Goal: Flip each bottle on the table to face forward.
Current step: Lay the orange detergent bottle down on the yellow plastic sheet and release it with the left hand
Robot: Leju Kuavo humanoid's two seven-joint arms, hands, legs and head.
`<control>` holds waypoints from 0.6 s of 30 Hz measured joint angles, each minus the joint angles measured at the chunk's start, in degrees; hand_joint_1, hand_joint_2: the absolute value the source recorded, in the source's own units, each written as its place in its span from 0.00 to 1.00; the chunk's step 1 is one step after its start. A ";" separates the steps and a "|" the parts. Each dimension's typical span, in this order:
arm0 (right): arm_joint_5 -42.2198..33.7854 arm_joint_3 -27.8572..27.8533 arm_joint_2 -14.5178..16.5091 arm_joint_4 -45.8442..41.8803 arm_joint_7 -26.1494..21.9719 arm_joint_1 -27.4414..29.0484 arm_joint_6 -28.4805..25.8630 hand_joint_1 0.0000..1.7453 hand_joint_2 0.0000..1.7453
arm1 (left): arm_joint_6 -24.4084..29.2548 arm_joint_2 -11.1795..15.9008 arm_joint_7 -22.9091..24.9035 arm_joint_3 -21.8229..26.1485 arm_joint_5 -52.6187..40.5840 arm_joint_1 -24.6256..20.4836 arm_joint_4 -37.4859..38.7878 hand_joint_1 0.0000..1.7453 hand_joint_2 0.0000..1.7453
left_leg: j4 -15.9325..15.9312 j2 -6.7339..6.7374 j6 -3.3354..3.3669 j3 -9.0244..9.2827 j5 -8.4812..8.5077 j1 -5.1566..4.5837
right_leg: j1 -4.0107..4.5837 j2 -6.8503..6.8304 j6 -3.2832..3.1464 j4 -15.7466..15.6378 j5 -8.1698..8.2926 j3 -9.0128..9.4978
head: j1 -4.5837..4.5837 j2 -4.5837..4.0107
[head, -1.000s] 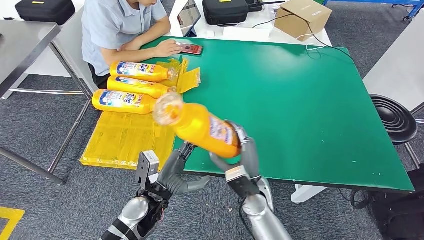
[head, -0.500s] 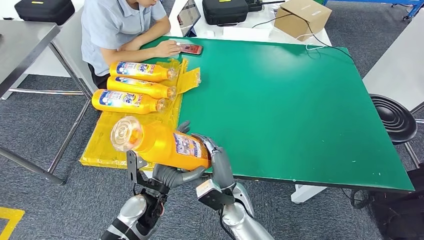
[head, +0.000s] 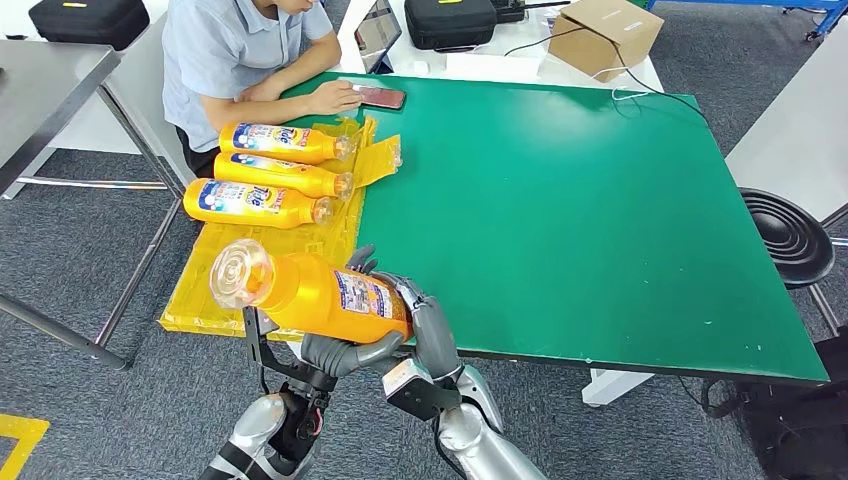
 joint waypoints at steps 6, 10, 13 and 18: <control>0.64 0.00 0.47 3.14 0.00 -0.87 1.16 1.00 1.00 | -2.33 0.00 0.58 1.37 5.07 1.16 -0.36 0.00 1.00 | 0.00 0.02 0.00 0.00 0.00 0.00 | 0.00 0.00 0.00 0.00 0.00 -0.04 | 0.01 0.00; 1.05 0.00 0.82 5.30 0.00 -1.46 1.45 1.00 1.00 | -2.39 -0.08 0.63 2.42 6.29 1.94 -0.93 0.00 1.00 | 0.00 0.05 0.00 0.00 0.00 0.00 | 0.00 0.01 0.00 0.00 0.00 -0.06 | 0.01 0.00; 1.54 -0.01 1.10 6.79 0.00 -1.85 1.82 1.00 1.00 | -1.46 -0.42 0.29 3.09 6.58 2.68 -1.65 0.00 1.00 | 0.00 0.06 0.00 0.00 0.00 0.00 | 0.00 0.01 0.00 0.00 0.00 -0.08 | 0.01 0.00; 2.04 0.00 1.43 8.63 0.00 -2.45 2.46 1.00 1.00 | -0.96 -1.02 0.47 4.08 8.55 3.49 -2.01 0.00 1.00 | 0.00 0.06 0.00 -0.01 0.00 0.00 | 0.00 0.01 0.00 -0.01 0.00 -0.08 | 0.01 0.00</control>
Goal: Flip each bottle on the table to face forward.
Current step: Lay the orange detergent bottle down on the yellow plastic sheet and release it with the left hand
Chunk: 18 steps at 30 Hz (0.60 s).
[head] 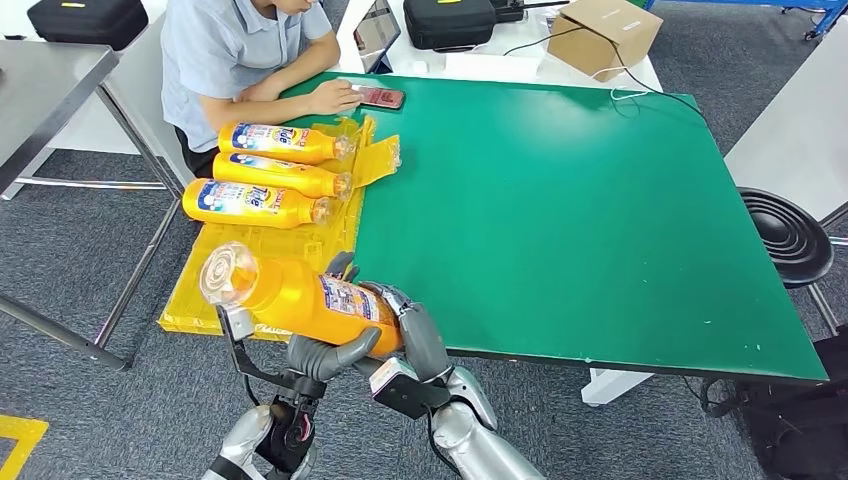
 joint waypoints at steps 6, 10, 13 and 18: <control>0.40 0.00 0.25 1.47 0.01 -0.57 0.65 1.00 1.00 | -0.08 -0.32 0.87 0.96 2.20 0.53 -0.04 0.37 1.00 | 0.00 0.01 0.00 0.00 0.00 0.00 | 0.00 0.00 0.00 0.00 0.00 -0.01 | -0.01 0.00; 0.90 0.09 0.33 2.16 0.05 -0.89 1.10 1.00 1.00 | -0.06 -0.44 0.87 1.33 2.20 0.58 -0.04 0.99 1.00 | 0.00 0.02 0.00 0.00 0.00 0.00 | 0.00 0.00 0.00 0.00 0.00 -0.02 | 0.00 0.00; 1.07 0.34 0.39 2.65 0.12 -1.22 1.47 1.00 1.00 | -0.04 -0.50 0.79 1.64 2.18 0.59 -0.04 1.00 1.00 | 0.00 0.02 0.00 0.00 0.00 0.00 | 0.00 0.00 0.00 0.00 0.00 -0.03 | 0.00 0.00; 1.67 0.89 0.44 3.62 0.58 -2.03 2.85 1.00 1.00 | 0.02 -0.54 0.39 2.09 2.18 0.68 0.02 1.00 1.00 | 0.00 0.03 0.00 0.00 0.00 0.00 | 0.00 0.01 0.00 0.00 0.00 -0.04 | -0.01 0.00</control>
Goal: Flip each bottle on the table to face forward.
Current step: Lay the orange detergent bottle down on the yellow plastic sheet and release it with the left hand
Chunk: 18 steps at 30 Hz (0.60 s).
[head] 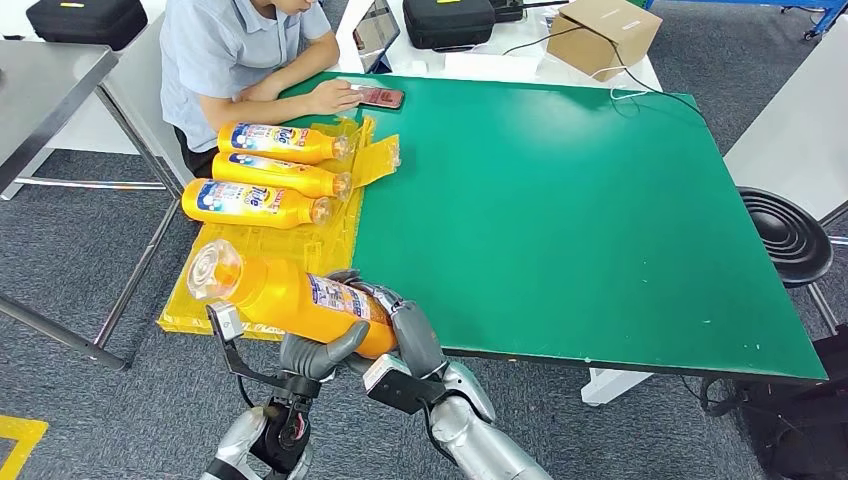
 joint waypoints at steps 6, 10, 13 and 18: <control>0.30 0.46 0.01 0.79 0.45 -0.65 1.15 1.00 1.00 | 0.05 -0.26 -0.38 0.64 0.00 0.16 0.14 1.00 1.00 | 0.00 0.01 0.00 0.00 0.00 0.00 | 0.00 0.01 0.00 0.00 0.00 0.00 | 0.01 0.00; 0.42 0.56 0.01 1.05 0.60 -0.79 1.28 0.44 0.75 | 0.11 -0.28 -0.45 0.70 -0.03 0.21 0.14 1.00 1.00 | 0.00 0.01 0.00 0.00 0.00 0.00 | 0.00 0.01 0.00 0.00 0.00 -0.02 | 0.00 0.00; 1.76 1.16 -0.08 1.43 1.57 -0.96 1.74 0.00 0.00 | 0.79 -0.29 -0.80 1.03 -0.54 0.14 0.15 1.00 1.00 | 0.00 0.03 0.00 0.00 0.00 0.00 | 0.00 0.01 0.00 0.00 0.00 -0.02 | 0.00 0.00; 4.29 2.25 -0.28 2.28 2.57 -0.50 -1.48 0.00 0.00 | 9.28 0.30 -0.34 1.54 -9.35 -2.53 1.46 1.00 1.00 | 0.00 -0.04 -0.01 -0.01 0.02 0.01 | 0.01 0.00 0.00 0.00 0.00 -0.01 | 0.02 0.00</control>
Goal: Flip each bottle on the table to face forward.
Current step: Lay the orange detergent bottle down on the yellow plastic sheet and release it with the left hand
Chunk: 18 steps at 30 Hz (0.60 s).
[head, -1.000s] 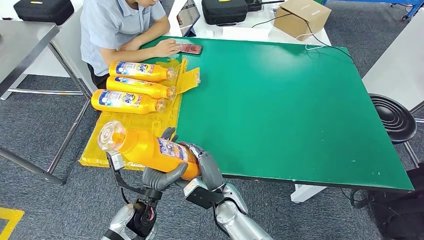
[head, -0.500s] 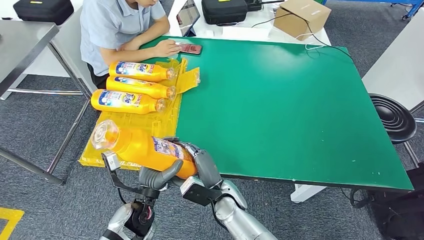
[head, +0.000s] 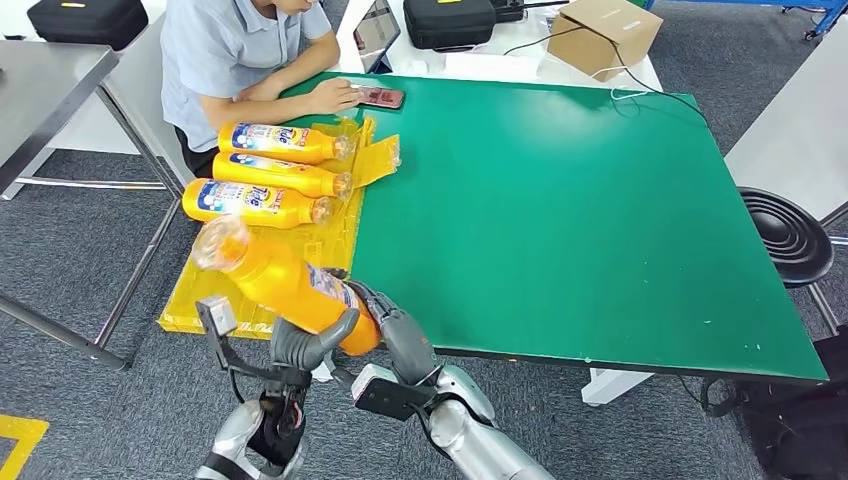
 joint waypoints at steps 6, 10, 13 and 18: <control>3.36 2.32 -0.07 0.17 -2.23 3.00 -7.98 0.00 0.00 | 11.12 3.18 2.26 -0.75 -15.95 -12.11 10.04 1.00 1.00 | 0.00 -0.02 -0.05 0.00 0.07 0.01 | 0.02 -0.01 -0.03 0.10 0.06 0.04 | -0.01 0.00; 3.18 3.12 0.12 0.17 -2.96 3.86 -10.06 0.00 0.00 | 12.73 5.20 2.65 -0.80 -21.31 -18.12 14.42 1.00 1.00 | 0.00 -0.03 -0.07 -0.01 0.09 0.01 | 0.01 0.00 -0.03 0.13 0.06 0.04 | 0.00 0.00; 3.09 3.38 0.13 0.17 -2.99 3.98 -10.38 0.00 0.00 | 12.77 6.00 3.16 -0.43 -22.80 -20.59 16.04 1.00 1.00 | 0.00 -0.02 -0.07 -0.01 0.09 0.01 | 0.00 0.00 -0.03 0.12 0.05 0.04 | 0.00 0.00; 2.87 3.52 0.18 0.20 -3.10 4.00 -10.01 0.00 0.00 | 14.96 6.91 3.33 -0.10 -28.58 -22.99 18.13 1.00 1.00 | 0.00 -0.03 -0.07 -0.04 0.08 0.01 | 0.00 -0.01 -0.02 0.12 0.05 0.02 | 0.01 0.00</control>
